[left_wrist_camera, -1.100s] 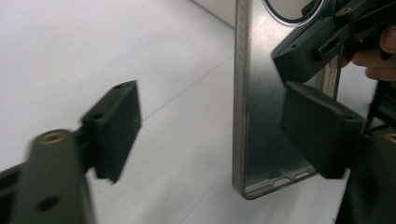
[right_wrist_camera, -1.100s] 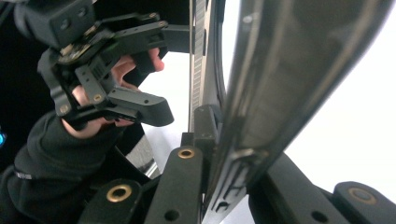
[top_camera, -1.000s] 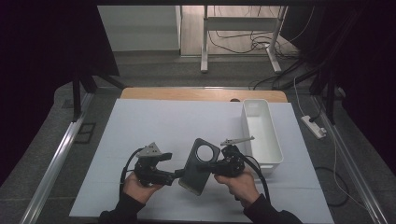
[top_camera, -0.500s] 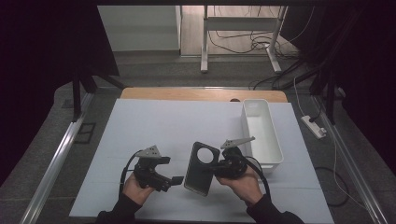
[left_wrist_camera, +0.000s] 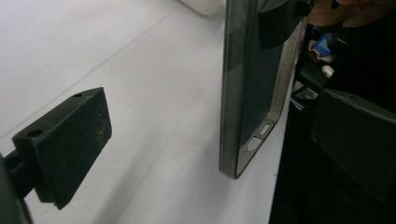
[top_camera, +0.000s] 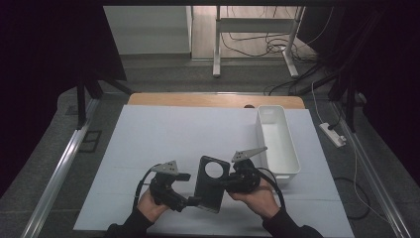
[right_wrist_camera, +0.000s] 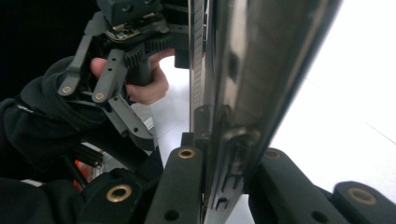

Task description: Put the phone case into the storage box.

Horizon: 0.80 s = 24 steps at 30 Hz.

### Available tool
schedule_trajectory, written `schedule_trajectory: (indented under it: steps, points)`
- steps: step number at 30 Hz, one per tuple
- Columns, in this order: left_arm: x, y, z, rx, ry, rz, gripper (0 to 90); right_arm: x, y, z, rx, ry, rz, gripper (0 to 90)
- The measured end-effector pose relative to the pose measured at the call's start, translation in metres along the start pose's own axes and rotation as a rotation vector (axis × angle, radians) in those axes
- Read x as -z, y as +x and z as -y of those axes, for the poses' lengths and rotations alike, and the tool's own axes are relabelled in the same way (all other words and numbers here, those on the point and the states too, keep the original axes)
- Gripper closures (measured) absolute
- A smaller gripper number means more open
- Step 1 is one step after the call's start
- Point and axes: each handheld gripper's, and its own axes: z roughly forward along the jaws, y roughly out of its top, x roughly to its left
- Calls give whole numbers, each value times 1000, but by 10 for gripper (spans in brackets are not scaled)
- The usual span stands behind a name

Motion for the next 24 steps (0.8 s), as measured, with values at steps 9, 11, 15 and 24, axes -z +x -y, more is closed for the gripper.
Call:
schedule_trajectory:
  steps: [9,11,15,24]
  points:
    - [-8,-4,-2,-10,23,34,1,-2,6,-2,34,6,-43,853]
    - [-10,-4,-2,-12,32,29,20,-3,7,-2,39,5,-58,853]
    - [-10,-7,-2,-31,39,29,86,-3,8,-2,47,7,-77,853]
    - [-11,-9,-1,-59,56,141,509,-3,10,-3,68,1,-111,853]
